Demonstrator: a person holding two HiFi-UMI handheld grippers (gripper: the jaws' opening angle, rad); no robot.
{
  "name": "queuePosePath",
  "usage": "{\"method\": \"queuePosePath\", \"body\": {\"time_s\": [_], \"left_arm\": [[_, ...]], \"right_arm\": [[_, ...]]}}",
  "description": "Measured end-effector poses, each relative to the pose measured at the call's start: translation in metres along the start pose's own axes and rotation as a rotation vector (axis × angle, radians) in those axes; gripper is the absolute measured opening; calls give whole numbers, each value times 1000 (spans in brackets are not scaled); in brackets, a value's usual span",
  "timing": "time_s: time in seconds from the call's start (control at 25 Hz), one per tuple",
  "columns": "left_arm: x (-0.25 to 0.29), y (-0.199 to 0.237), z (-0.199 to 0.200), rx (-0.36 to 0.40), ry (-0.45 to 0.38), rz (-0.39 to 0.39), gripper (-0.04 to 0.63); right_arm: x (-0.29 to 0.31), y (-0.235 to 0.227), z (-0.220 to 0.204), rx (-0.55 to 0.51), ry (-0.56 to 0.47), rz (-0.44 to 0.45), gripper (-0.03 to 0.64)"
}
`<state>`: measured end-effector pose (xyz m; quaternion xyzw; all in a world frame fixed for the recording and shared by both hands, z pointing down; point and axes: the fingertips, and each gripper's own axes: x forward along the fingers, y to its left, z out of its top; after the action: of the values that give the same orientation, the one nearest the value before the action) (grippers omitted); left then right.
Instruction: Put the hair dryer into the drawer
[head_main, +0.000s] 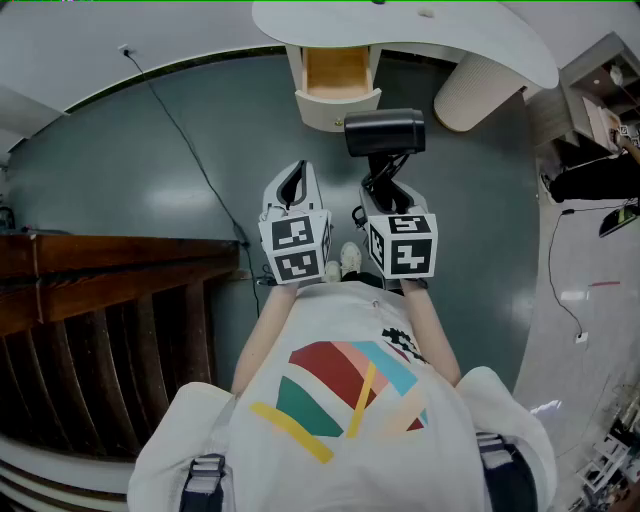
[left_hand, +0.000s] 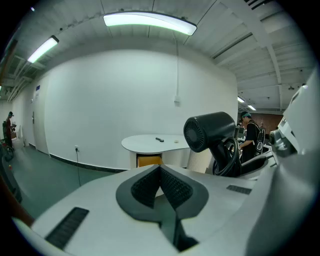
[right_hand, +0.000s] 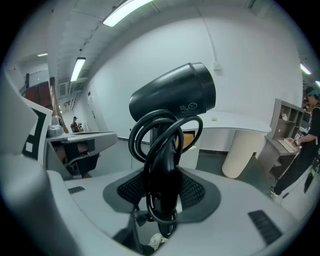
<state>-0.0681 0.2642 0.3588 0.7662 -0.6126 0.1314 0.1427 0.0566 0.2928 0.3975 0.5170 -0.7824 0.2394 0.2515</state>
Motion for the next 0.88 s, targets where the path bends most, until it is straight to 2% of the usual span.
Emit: {"method": "queuePosePath", "body": {"time_s": [0.68,0.88], "left_arm": [[6,-7,-6,-3,14,3,15],[19,-19,1,4,8,-15,15]], "right_arm": [[-4,-6,6,-8,-58,21,189],[5,-21,6,-2,-26,11,189]]}}
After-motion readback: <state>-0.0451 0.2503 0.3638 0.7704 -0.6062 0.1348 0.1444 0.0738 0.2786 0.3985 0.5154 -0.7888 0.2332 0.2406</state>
